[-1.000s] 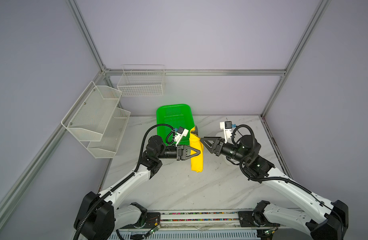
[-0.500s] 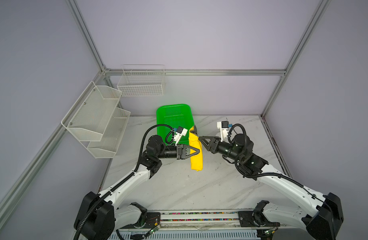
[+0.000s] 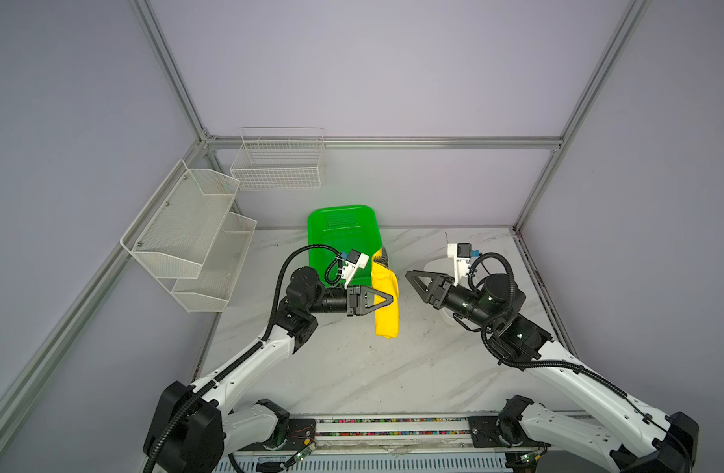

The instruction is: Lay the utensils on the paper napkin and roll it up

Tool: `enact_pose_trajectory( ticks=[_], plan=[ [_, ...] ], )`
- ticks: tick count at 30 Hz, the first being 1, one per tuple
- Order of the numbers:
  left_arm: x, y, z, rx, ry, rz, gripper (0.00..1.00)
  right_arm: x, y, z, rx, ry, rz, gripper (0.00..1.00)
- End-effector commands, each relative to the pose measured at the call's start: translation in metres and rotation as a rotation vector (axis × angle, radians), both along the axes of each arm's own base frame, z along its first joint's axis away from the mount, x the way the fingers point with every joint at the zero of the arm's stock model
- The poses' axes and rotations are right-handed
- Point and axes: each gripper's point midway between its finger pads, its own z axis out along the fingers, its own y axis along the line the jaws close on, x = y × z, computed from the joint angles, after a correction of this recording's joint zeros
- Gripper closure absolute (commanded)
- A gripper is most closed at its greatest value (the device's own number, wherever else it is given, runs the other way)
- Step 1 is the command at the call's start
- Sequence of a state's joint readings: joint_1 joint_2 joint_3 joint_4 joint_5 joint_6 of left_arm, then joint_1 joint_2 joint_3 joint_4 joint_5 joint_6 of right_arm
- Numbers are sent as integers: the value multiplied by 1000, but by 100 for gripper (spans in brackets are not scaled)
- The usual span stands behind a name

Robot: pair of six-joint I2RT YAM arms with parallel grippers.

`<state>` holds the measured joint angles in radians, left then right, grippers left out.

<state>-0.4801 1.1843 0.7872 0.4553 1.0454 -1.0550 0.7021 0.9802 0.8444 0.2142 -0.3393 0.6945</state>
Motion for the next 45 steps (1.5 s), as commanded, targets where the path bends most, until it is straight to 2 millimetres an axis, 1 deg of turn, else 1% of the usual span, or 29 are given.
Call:
enact_pose_trajectory(
  ticks=[1, 4, 9, 12, 15, 17, 20, 23, 27, 30, 32, 38, 45],
  plan=[
    [-8, 2, 41, -65, -146, -14, 97, -10, 14, -19, -32, 28, 107, 59],
    [-8, 2, 42, -67, -147, -17, 97, -5, 19, -31, -61, 51, 106, 63],
    [-9, 2, 42, -70, -144, -23, 97, 5, 27, -38, -64, 64, 110, 68],
    [-10, 2, 43, -71, -146, -25, 97, 14, 27, -46, -95, 86, 74, 70],
    [-10, 2, 42, -70, -144, -26, 97, 25, 17, -51, -108, 116, -21, 71],
    [-9, 2, 41, -70, -144, -22, 96, 32, 2, -51, -111, 141, -118, 70],
    [-9, 2, 40, -67, -147, -20, 96, 25, -15, -35, -65, 119, -166, 69],
    [-7, 1, 39, -62, -153, -14, 97, 7, -19, -18, -16, 89, -115, 68],
    [-4, 1, 36, -56, -152, -6, 96, -21, -5, 0, 55, 61, 62, 68],
    [-4, 1, 36, -56, -153, -5, 96, -33, 6, 6, 105, 75, 166, 68],
    [-4, 1, 36, -56, -155, -4, 96, -36, 10, 7, 116, 84, 195, 68],
    [-4, 1, 33, -50, -150, -1, 96, -34, 22, 3, 104, 109, 242, 67],
    [-4, 0, 33, -48, -148, -11, 96, -27, 27, 1, 91, 112, 235, 65]
  ],
)
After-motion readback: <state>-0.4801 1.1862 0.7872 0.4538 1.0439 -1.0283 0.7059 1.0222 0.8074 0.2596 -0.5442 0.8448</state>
